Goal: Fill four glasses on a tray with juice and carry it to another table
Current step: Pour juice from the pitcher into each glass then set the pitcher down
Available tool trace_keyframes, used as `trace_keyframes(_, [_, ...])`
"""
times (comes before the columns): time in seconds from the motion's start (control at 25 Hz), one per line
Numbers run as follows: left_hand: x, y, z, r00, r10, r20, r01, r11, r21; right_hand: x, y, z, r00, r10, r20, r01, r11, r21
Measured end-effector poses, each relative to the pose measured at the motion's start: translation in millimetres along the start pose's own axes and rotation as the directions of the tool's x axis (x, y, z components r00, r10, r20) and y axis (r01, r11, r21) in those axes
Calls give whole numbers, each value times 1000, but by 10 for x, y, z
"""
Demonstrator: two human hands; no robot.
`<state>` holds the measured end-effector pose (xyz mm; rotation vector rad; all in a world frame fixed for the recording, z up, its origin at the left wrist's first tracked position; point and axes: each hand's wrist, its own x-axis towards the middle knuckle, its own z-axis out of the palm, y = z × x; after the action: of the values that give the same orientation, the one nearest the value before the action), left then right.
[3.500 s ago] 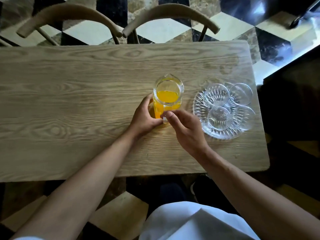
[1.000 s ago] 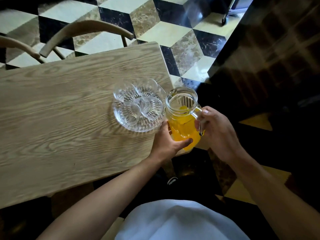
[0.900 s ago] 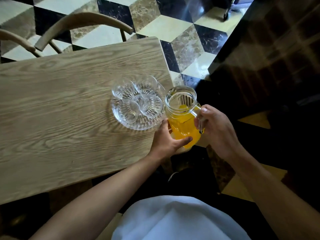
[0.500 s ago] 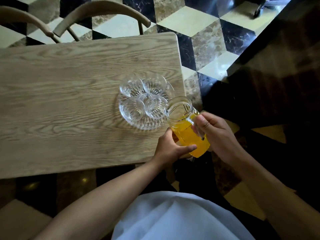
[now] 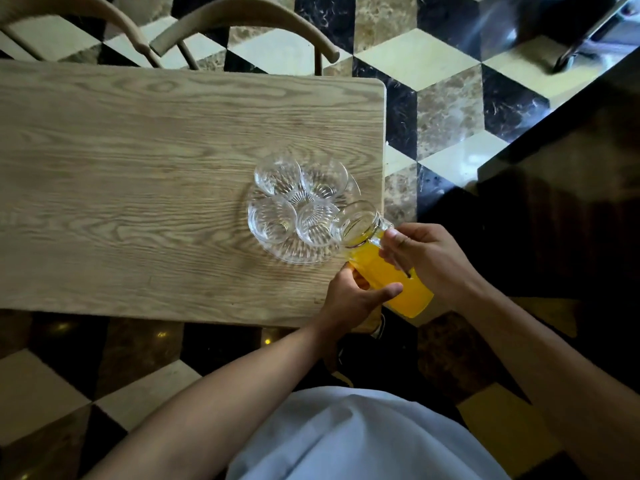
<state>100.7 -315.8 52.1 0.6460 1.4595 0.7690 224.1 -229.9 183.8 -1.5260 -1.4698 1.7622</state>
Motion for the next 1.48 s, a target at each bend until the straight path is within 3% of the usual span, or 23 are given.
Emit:
trace_keyframes(0.68, [-13,50,15,995,-90,49,96,986,-136,224,-134,101,997,73,16,-66,961,-269])
trace_keyframes(1.48, [-62,179,3,986,-76,150,107,972,-207,370,-374,246,992,125,-13,-117,883,-455])
